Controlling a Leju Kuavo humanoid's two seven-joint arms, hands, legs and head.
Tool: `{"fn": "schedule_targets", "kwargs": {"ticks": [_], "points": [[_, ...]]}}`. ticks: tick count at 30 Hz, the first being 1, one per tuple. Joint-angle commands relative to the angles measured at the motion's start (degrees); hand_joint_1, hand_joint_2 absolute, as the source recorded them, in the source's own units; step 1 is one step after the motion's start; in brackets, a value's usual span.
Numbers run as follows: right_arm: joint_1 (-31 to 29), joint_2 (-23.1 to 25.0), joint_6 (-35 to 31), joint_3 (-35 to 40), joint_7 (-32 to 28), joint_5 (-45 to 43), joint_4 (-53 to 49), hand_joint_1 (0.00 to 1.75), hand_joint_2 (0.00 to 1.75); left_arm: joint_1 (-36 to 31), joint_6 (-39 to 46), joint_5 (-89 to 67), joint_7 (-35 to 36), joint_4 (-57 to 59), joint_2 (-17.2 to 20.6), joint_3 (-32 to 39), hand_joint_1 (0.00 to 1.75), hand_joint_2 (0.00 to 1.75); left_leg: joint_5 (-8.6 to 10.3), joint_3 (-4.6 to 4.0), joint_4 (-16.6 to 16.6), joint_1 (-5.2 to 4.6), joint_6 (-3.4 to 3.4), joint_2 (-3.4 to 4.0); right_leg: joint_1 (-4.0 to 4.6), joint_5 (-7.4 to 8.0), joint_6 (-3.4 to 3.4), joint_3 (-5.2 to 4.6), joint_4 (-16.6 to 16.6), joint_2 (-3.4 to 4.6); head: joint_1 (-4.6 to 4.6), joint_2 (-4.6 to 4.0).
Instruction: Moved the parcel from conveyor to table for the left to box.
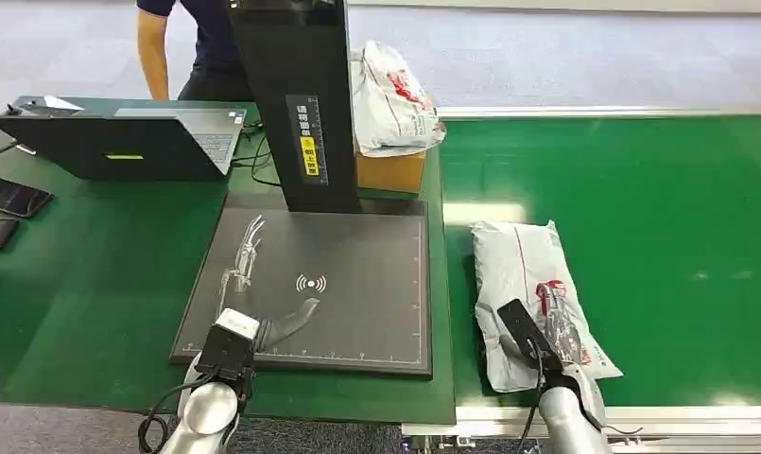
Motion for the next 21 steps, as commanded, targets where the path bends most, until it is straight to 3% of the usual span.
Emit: {"fn": "schedule_targets", "kwargs": {"ticks": [1, 3, 4, 8, 9, 10, 21], "points": [[0.0, -0.7, 1.2, 0.3, 1.6, 0.8, 7.2, 0.0, 1.75, -0.9, -0.2, 0.0, 0.3, 1.5, 0.9, 0.3, 0.0, 1.75, 0.13, 0.04, -0.1, 0.07, -0.08, -0.07, 0.07, 0.13, -0.04, 0.11, -0.1, -0.11, 0.0, 0.0], [-0.1, -1.0, 2.2, 0.6, 3.0, 1.9, 7.6, 0.0, 1.75, -1.1, -0.1, 0.2, 0.3, 1.9, 1.0, 0.1, 0.0, 1.75, 0.16, 0.06, -0.1, 0.07, -0.08, -0.13, 0.07, 0.17, 0.0, 0.16, -0.2, -0.17, 0.0, 0.0], [-0.3, -1.9, 3.7, 2.3, 6.5, 4.8, 9.0, 0.0, 1.75, -1.4, -0.1, 0.3, 0.3, 1.8, 0.9, -0.2, 0.0, 1.75, 0.15, 0.13, -0.1, 0.06, -0.04, -0.13, 0.06, 0.15, 0.03, 0.23, -0.2, -0.16, 0.0, 0.0], [0.7, -1.4, 2.8, 2.3, 6.4, 6.3, 6.1, 0.07, 1.75, -0.8, 0.3, 0.6, 1.0, 0.5, 1.4, -0.6, 0.0, 1.75, 0.16, 0.33, -0.1, 0.07, -0.04, -0.13, 0.07, 0.18, 0.04, 0.45, -0.2, -0.17, 0.0, 0.0], [1.0, -1.3, 2.3, 2.3, 6.4, 6.7, 4.8, 0.91, 1.75, -0.7, 0.3, 0.6, 1.1, 0.2, 1.4, -0.6, 0.0, 1.75, 0.2, 0.33, -0.1, 0.09, -0.06, -0.15, 0.09, 0.22, 0.03, 0.46, -0.3, -0.2, 0.0, 0.0], [1.4, -1.1, 2.3, 2.3, 6.3, 6.8, 3.2, 1.34, 1.75, -0.5, 0.4, 0.6, 1.1, -0.1, 1.5, -0.6, 0.0, 1.75, 0.14, 0.51, -0.1, 0.07, -0.02, -0.17, 0.08, 0.15, 0.05, 0.6, -0.2, -0.2, 0.0, 0.0], [1.9, -0.9, 2.2, 2.2, 6.4, 6.9, 1.6, 1.4, 1.75, -0.4, 0.4, 0.7, 1.2, -0.2, 1.5, -0.6, 0.0, 1.75, 0.17, 0.5, -0.1, 0.04, 0.07, -0.16, 0.04, 0.21, 0.2, 0.67, -0.3, -0.2, 0.0, 0.0]]}}
